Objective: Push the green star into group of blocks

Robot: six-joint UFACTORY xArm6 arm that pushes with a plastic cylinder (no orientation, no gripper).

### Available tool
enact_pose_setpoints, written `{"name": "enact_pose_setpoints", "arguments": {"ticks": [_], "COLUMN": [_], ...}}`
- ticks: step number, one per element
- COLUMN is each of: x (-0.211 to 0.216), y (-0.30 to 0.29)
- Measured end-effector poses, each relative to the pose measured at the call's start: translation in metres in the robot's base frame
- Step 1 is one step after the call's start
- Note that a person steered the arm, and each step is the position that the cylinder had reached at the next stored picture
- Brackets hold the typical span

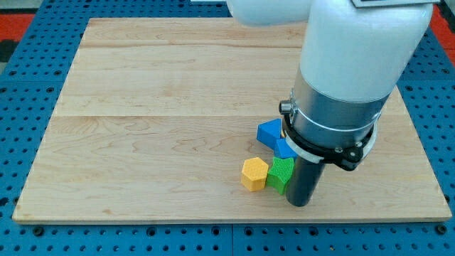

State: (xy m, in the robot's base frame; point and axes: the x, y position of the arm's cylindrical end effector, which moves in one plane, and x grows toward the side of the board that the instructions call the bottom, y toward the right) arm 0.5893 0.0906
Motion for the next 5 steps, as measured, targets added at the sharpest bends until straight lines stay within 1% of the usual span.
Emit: {"name": "enact_pose_setpoints", "arguments": {"ticks": [1,2,3,4,5], "x": [0.007,0.029,0.000,-0.013,-0.012], "y": [0.000,-0.042,-0.070,-0.024,0.028]}}
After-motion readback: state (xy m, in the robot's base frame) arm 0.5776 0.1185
